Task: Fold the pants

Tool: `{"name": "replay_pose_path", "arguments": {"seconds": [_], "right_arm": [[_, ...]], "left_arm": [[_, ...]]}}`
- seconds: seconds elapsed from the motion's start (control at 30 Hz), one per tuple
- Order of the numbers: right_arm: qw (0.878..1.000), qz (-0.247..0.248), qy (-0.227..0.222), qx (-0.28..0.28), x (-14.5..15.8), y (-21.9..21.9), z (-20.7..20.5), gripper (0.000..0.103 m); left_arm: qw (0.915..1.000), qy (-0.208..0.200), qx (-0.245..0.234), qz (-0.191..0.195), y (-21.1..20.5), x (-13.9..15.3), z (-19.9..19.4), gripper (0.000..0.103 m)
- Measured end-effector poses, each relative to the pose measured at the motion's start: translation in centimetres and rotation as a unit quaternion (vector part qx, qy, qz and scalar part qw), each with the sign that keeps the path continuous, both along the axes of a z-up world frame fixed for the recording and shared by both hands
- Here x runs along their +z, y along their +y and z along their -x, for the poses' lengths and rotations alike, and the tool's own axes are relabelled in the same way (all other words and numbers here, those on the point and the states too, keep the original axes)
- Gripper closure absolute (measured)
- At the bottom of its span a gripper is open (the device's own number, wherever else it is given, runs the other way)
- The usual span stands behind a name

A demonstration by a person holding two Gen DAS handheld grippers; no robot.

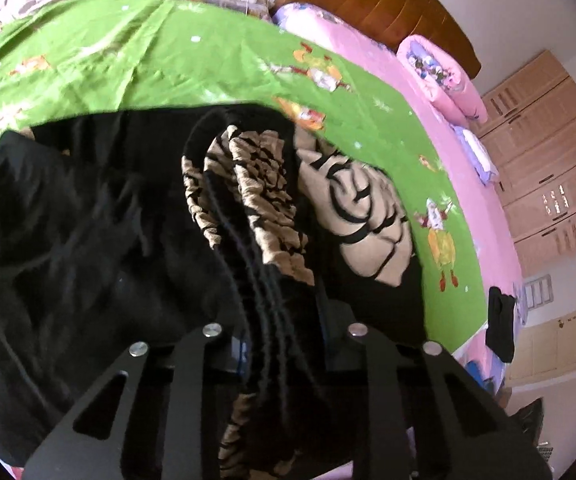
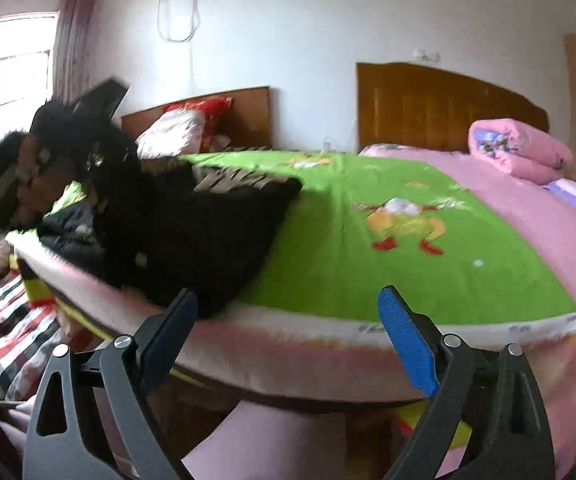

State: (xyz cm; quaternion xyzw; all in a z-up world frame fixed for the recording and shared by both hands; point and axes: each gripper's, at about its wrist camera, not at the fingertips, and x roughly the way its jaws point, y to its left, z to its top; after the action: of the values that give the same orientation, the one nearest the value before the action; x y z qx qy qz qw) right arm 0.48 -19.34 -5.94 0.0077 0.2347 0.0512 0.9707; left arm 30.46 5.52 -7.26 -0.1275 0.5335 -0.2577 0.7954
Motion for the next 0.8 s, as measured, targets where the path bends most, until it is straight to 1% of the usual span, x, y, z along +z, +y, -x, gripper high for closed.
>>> {"name": "replay_pose_path", "arguments": {"seconds": [0.07, 0.17, 0.23, 0.3, 0.37, 0.4, 0.5, 0.53, 0.6, 0.7, 0.73, 0.8], "right_arm": [[1.000, 0.005, -0.003, 0.021, -0.4, 1.6, 0.0, 0.015], [0.998, 0.026, -0.023, 0.045, -0.3, 4.7, -0.3, 0.015], [0.998, 0.042, -0.039, 0.038, 0.0, 6.1, -0.9, 0.015], [0.998, 0.038, -0.047, 0.025, 0.4, 6.5, -1.8, 0.015], [0.999, 0.025, -0.042, 0.009, 0.7, 6.8, -3.4, 0.015], [0.999, 0.028, -0.040, -0.005, 0.8, 7.0, -4.0, 0.015], [0.998, 0.048, -0.026, -0.027, 0.7, 7.9, -5.7, 0.015], [0.997, 0.069, -0.017, -0.042, 0.4, 8.4, -6.3, 0.015], [0.994, 0.095, -0.004, -0.060, -0.1, 8.4, -6.5, 0.015], [0.993, 0.096, 0.006, -0.074, -0.5, 7.6, -5.9, 0.015], [0.992, 0.098, 0.009, -0.074, -0.5, 7.3, -5.7, 0.015], [0.993, 0.100, 0.009, -0.067, -0.6, 7.3, -5.3, 0.015]], "left_arm": [[0.9998, -0.014, 0.001, 0.014, -0.3, 1.4, 0.4, 0.081], [0.9982, -0.037, -0.010, 0.046, -1.4, 4.6, 0.9, 0.082], [0.9960, -0.045, -0.023, 0.074, -2.3, 6.8, 1.0, 0.082], [0.9927, -0.049, -0.046, 0.100, -3.4, 9.5, 1.1, 0.082], [0.9911, -0.057, -0.062, 0.103, -4.5, 11.5, 1.4, 0.082], [0.9908, -0.064, -0.068, 0.098, -5.1, 12.3, 1.6, 0.082], [0.9895, -0.081, -0.073, 0.095, -5.0, 14.3, 2.1, 0.082], [0.9892, -0.086, -0.069, 0.097, -4.2, 14.8, 2.2, 0.082], [0.9891, -0.094, -0.056, 0.099, -2.0, 15.1, 2.4, 0.082], [0.9917, -0.090, -0.009, 0.092, 3.0, 14.1, 1.5, 0.082], [0.9926, -0.082, 0.006, 0.089, 4.7, 13.4, 1.0, 0.082], [0.9948, -0.053, 0.035, 0.080, 8.9, 10.4, 0.0, 0.082]]}}
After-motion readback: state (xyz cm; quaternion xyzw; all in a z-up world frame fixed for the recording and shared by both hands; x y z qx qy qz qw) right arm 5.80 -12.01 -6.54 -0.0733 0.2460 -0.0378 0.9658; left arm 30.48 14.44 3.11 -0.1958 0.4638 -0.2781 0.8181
